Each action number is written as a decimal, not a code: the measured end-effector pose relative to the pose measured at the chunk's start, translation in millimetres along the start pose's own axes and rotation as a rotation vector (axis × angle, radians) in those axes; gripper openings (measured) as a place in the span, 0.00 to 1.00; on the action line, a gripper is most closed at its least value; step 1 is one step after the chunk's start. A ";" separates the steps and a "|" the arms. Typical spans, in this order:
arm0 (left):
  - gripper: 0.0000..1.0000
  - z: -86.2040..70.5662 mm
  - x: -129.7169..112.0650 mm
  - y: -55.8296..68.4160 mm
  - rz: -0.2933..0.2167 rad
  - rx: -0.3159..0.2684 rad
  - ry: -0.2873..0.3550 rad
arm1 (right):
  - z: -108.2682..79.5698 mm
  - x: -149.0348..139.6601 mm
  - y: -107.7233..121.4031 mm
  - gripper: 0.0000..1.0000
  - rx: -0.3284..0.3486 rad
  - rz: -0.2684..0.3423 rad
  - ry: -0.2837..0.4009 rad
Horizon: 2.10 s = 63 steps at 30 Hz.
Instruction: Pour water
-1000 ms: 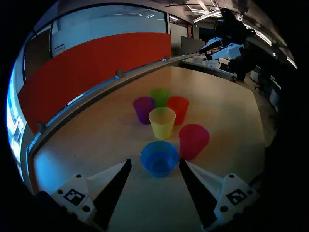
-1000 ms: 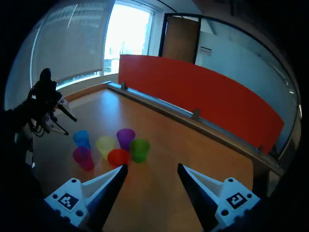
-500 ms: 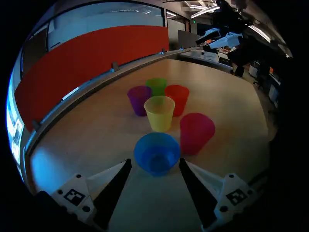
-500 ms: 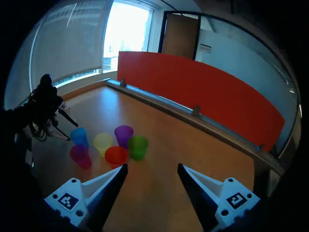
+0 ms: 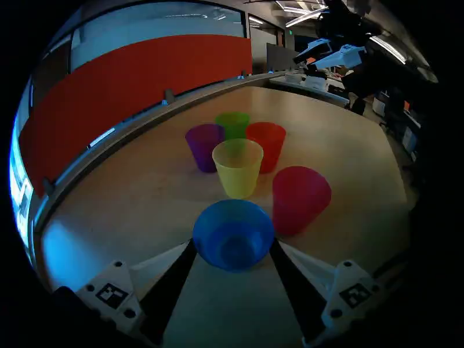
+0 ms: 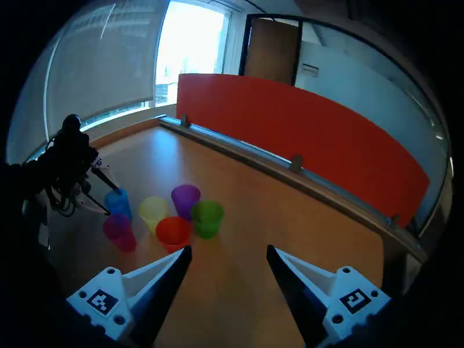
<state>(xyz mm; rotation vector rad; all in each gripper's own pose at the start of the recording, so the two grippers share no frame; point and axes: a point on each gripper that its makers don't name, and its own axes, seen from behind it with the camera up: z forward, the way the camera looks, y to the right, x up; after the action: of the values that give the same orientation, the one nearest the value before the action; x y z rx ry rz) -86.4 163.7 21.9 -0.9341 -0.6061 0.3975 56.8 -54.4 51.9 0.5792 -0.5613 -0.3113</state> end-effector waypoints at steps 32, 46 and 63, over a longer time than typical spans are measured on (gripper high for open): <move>0.85 10.8 5.9 2.7 0.012 0.002 0.037 | 2.3 -3.5 6.1 1.00 -0.013 0.006 -0.005; 0.85 10.4 4.7 6.9 -0.012 -0.006 0.058 | 4.6 -3.5 3.3 1.00 -0.010 0.010 -0.008; 0.85 10.2 4.7 7.9 -0.038 0.002 0.060 | 4.9 -3.0 0.9 1.00 -0.005 0.012 -0.003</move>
<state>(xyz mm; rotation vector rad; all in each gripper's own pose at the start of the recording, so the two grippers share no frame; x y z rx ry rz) -89.8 177.0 21.3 -0.9279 -0.5679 0.3355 51.6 -54.5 54.6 0.5703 -0.5670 -0.3020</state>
